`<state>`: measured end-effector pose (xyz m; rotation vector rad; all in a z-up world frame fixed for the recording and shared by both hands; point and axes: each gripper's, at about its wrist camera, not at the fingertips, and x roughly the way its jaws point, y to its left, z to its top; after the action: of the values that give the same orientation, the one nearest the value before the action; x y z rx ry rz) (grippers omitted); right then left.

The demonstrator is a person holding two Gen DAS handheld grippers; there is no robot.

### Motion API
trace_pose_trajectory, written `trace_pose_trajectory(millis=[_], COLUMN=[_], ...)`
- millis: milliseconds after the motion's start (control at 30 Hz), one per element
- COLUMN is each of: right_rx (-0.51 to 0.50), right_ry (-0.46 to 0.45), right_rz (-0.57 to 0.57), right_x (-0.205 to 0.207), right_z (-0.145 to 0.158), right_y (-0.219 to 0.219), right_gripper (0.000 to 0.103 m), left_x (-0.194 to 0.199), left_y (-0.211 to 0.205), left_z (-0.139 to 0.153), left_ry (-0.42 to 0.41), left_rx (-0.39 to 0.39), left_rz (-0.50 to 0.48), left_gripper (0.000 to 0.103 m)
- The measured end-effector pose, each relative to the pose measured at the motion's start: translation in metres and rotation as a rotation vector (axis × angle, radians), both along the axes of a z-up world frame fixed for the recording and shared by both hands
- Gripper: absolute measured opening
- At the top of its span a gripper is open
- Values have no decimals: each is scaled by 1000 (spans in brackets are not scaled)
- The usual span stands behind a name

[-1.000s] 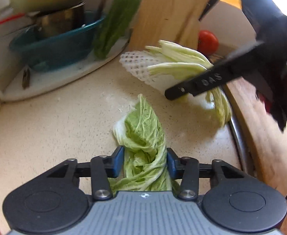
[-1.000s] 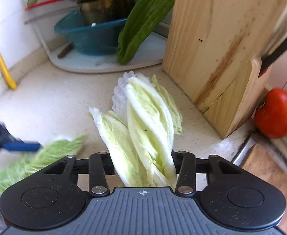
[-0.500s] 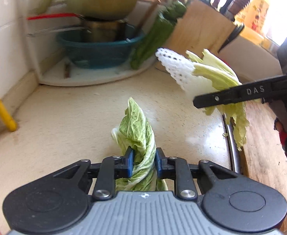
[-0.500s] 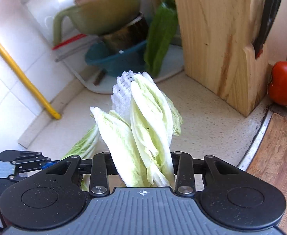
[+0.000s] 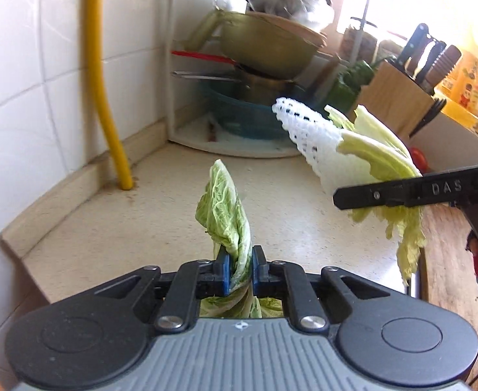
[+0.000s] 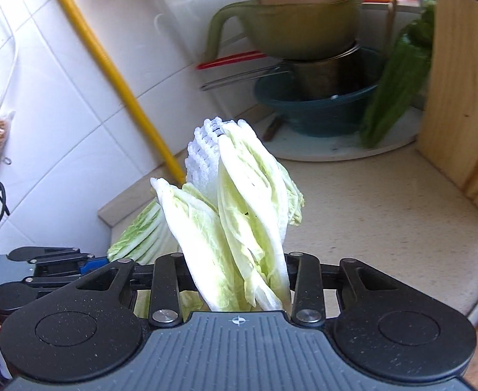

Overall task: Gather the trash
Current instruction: 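Carry the held cabbage leaves and foam net with both tools over the bin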

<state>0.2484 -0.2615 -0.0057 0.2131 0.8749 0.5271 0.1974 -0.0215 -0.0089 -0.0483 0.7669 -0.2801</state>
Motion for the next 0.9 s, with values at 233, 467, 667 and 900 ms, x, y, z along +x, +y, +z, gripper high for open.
trace_pose_trajectory(millis=[233, 467, 667, 900], right_rx=[11, 35, 36, 52], right_ry=[-37, -99, -110, -110], right_rz=[52, 69, 125, 235], right_x=[-14, -29, -40, -53], right_z=[16, 40, 50, 53], right_y=[15, 29, 66, 124], right_gripper=[43, 43, 43, 43], left_x=[-16, -30, -55, -91], left_y=[16, 38, 67, 106], left_z=[26, 47, 62, 64], left_ry=[-88, -150, -180, -175], left_rx=[-17, -21, -11, 19], left_rz=[52, 78, 133, 236], left_gripper=[11, 11, 11, 11])
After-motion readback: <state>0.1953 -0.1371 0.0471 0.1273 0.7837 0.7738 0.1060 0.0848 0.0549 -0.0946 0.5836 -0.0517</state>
